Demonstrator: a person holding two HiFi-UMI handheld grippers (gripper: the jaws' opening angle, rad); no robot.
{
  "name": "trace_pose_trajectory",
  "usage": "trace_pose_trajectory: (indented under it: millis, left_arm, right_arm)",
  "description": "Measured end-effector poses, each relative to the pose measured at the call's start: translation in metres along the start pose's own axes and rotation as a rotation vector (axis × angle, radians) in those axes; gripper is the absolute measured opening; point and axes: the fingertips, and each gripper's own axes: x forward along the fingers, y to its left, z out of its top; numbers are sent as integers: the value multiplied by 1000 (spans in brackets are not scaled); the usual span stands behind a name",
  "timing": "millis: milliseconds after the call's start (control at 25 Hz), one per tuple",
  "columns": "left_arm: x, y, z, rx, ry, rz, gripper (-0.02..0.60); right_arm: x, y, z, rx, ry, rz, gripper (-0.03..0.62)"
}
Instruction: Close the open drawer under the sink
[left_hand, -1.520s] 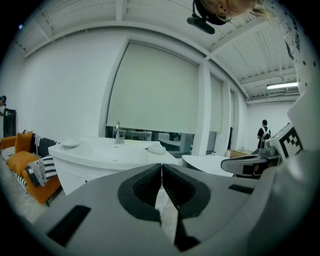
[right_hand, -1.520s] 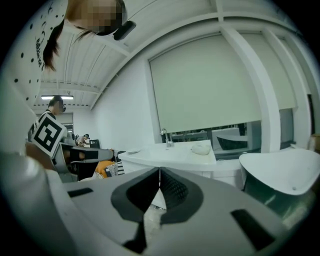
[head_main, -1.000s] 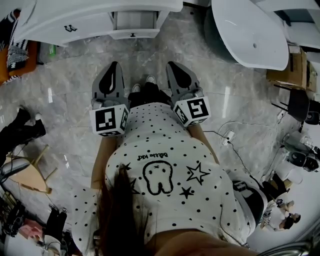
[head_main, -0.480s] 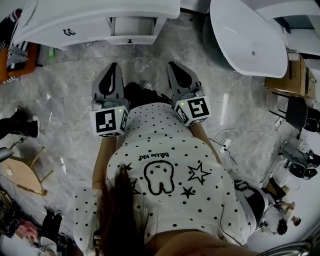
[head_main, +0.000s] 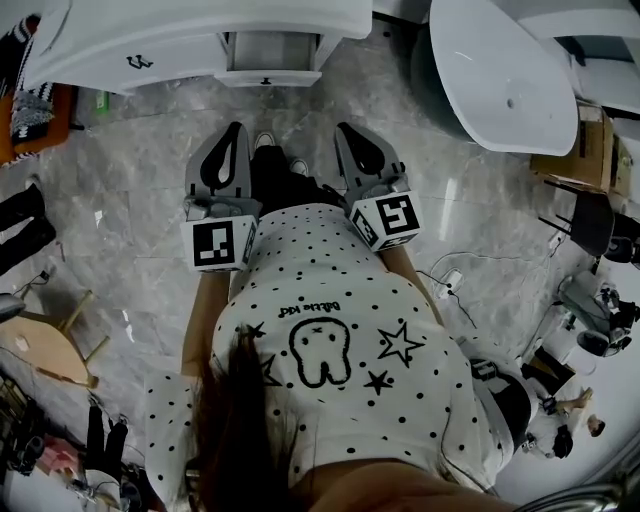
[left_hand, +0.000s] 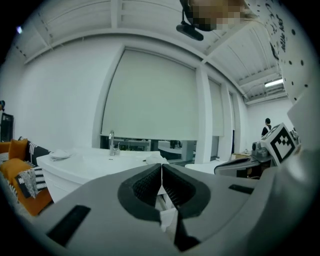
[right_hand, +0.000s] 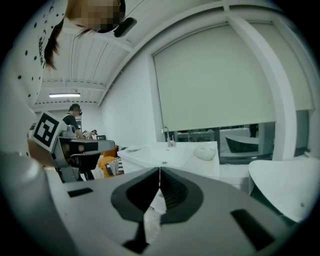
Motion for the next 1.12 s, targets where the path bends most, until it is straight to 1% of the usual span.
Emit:
trace_pose_trajectory:
  millis: [120, 240, 440, 600, 760, 960, 1120]
  left_arm:
    - [16, 16, 2, -20, 20, -43, 8]
    - [32, 39, 15, -28, 7, -68, 8]
    - [50, 80, 26, -22, -36, -64, 8]
    - [61, 102, 29, -17, -51, -62, 8]
    - [72, 113, 27, -14, -35, -46, 8]
    - [80, 118, 18, -39, -6, -34, 8]
    - [93, 114, 12, -65, 24, -13, 8]
  right_arm:
    - [20, 1, 11, 5, 5, -18, 14]
    - [41, 4, 25, 4, 7, -30, 14]
    - [77, 10, 31, 20, 1, -44, 14]
    - [104, 9, 37, 20, -8, -56, 14]
    - [110, -2, 43, 20, -7, -90, 14]
    - [113, -24, 30, 67, 17, -134, 14]
    - [118, -40, 31, 74, 18, -128, 14]
